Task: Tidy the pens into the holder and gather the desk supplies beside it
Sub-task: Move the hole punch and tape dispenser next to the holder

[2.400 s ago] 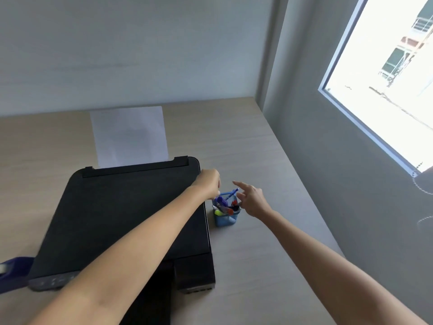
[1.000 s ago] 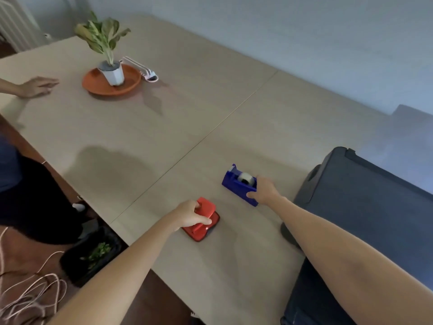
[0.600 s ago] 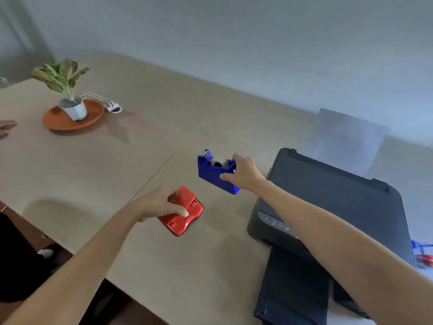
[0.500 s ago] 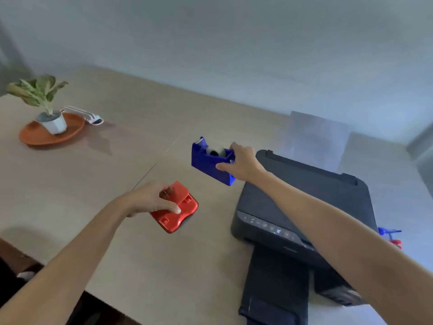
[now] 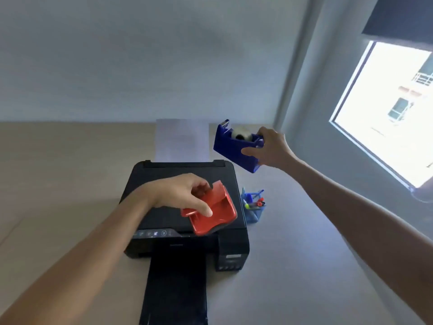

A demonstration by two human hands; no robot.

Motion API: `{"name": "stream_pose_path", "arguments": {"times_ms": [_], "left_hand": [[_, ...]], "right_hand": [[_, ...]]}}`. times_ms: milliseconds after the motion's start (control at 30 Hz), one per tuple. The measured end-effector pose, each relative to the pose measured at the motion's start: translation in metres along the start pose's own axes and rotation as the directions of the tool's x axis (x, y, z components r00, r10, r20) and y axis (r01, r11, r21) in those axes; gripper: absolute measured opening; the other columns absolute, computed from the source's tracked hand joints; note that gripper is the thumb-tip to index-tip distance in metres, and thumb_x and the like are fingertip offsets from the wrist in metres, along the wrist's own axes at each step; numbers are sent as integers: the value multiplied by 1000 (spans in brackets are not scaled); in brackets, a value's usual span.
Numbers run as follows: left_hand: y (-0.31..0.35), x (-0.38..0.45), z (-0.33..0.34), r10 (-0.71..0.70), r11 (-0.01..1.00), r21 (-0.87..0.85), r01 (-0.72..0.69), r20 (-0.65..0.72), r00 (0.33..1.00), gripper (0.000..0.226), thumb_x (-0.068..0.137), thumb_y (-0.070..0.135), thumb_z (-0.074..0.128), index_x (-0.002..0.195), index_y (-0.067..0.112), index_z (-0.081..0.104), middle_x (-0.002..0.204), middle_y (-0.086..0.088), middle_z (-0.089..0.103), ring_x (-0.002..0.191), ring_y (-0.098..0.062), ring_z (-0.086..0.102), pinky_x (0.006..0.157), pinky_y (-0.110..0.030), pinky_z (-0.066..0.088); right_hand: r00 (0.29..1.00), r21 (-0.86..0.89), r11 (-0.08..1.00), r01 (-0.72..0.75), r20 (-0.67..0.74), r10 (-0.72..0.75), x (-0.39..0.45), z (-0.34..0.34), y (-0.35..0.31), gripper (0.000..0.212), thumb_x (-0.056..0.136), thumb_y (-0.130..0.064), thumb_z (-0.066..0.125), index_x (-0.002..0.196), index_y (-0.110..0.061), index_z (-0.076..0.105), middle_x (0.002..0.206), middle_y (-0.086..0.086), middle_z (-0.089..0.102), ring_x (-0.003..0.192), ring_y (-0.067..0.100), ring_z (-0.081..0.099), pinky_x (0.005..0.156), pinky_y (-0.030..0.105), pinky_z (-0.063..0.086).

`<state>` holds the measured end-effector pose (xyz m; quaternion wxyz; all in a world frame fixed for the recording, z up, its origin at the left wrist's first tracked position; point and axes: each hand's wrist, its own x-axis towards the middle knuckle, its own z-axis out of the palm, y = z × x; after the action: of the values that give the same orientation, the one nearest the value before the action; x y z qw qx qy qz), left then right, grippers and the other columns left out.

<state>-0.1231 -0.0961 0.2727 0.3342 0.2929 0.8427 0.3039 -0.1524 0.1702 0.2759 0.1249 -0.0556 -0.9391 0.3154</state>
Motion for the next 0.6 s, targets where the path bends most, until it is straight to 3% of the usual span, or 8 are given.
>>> {"name": "stream_pose_path", "arguments": {"times_ms": [67,167,267,367,467,600], "left_hand": [[30,35,23,36,998,56,-38,51,998,43,81,32,76,117,17,58,100,4,69,75,-2,66,65,-18,55],[65,84,60,71,989,116,-87,131,989,47,77,34,78,116,15,58,107,-1,68,92,-16,67,83,-34,59],[88,129,98,46,969,231,-93,201,979,43,77,38,77,109,14,59,102,-1,65,91,-20,62,76,-32,52],[91,170,135,-30,944,326,-56,253,967,45,80,35,75,112,9,58,105,-6,63,93,-24,60,71,-32,48],[77,209,165,-148,913,407,24,277,949,54,83,31,73,125,6,52,123,-12,61,110,-30,60,85,-38,52],[48,244,185,-292,813,574,99,253,922,61,85,30,71,133,3,47,133,-15,55,116,-34,57,93,-40,51]], "right_hand": [[995,-18,996,-89,-45,89,-8,-22,44,36,71,-30,78,84,-10,52,86,9,56,71,23,50,46,20,34],[968,2,973,-230,-102,229,-22,-46,107,42,69,-31,78,91,-2,56,92,12,54,75,23,46,46,21,32],[932,21,940,-342,-125,341,-37,-57,158,42,67,-29,79,90,-3,56,89,9,52,73,24,47,48,22,36],[894,81,903,-421,-128,428,-52,-50,196,41,67,-26,79,89,0,55,84,5,50,65,19,47,50,24,40],[865,99,871,-482,-107,491,-64,-31,225,38,70,-23,77,89,1,54,85,2,51,61,9,46,47,23,36],[825,97,826,-555,-56,562,-75,9,250,36,71,-24,74,87,-1,52,80,4,52,70,26,54,60,34,50]]}}
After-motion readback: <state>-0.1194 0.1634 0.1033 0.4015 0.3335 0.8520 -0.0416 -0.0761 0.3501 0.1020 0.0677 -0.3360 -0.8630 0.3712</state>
